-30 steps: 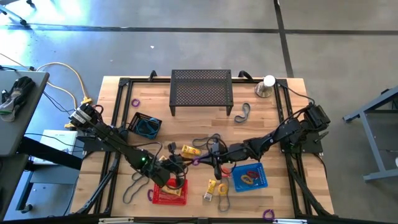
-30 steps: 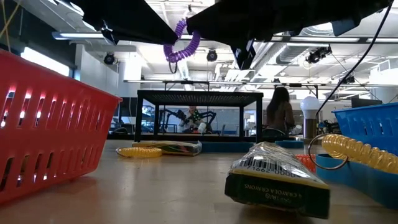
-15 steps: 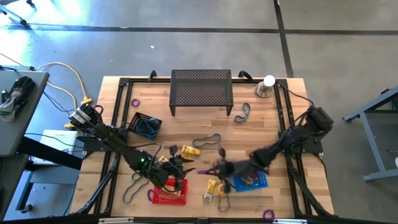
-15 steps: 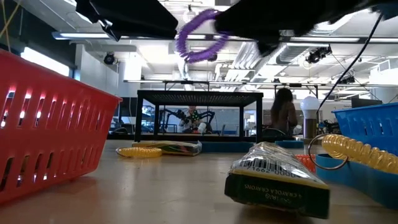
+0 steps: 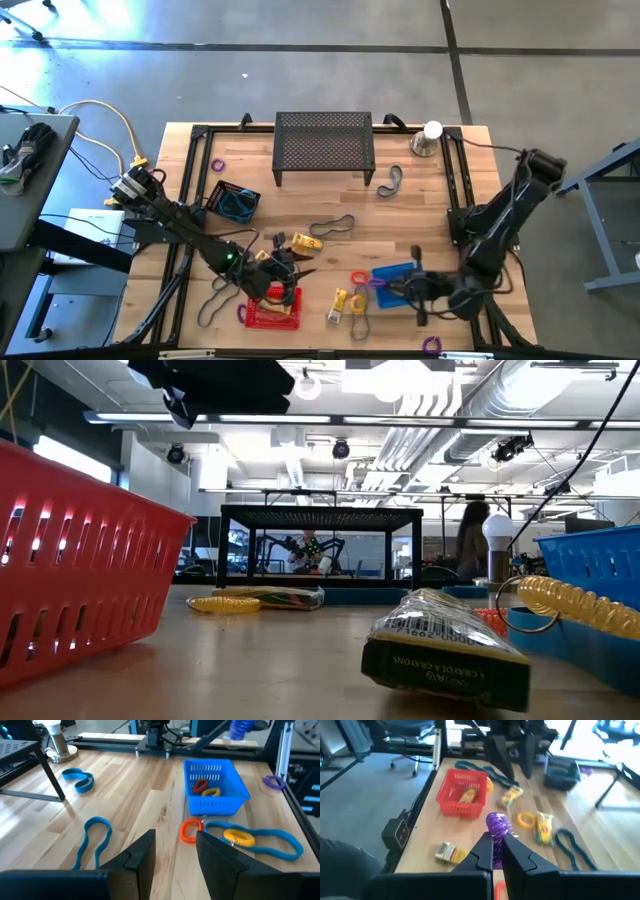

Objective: Pick & Place Office Desk Supplies
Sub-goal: Put the violet spring keychain into the blue bin

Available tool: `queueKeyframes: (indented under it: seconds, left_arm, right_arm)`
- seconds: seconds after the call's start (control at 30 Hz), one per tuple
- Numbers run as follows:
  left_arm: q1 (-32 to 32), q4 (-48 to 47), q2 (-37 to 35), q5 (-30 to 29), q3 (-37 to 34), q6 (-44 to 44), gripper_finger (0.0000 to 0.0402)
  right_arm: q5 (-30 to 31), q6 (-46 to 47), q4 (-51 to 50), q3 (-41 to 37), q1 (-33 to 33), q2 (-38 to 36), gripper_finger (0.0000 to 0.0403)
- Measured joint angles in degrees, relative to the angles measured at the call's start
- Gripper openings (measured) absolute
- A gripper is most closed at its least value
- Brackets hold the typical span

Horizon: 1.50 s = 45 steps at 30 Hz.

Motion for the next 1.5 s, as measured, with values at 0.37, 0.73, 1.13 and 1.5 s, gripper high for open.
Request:
queueKeyframes:
  seconds: [0.37,0.73,1.13,1.5]
  left_arm:
    - [2.13,0.66,0.0,1.0,0.0,0.02,0.0136]
    - [5.4,6.85,2.03,4.36,0.0,0.06,0.0136]
    - [6.66,8.28,2.78,9.49,-0.02,0.09,0.0136]
    - [5.36,7.91,2.78,15.11,-0.02,0.44,0.0136]
  right_arm:
    - [0.25,28.19,-15.68,0.02,3.12,3.4,0.0006]
    - [-1.24,40.53,-21.27,0.02,2.96,6.04,0.0008]
    - [-12.23,49.41,-25.59,0.0,1.08,6.06,0.0008]
    - [-18.15,48.84,-26.72,0.0,-2.46,6.5,0.0066]
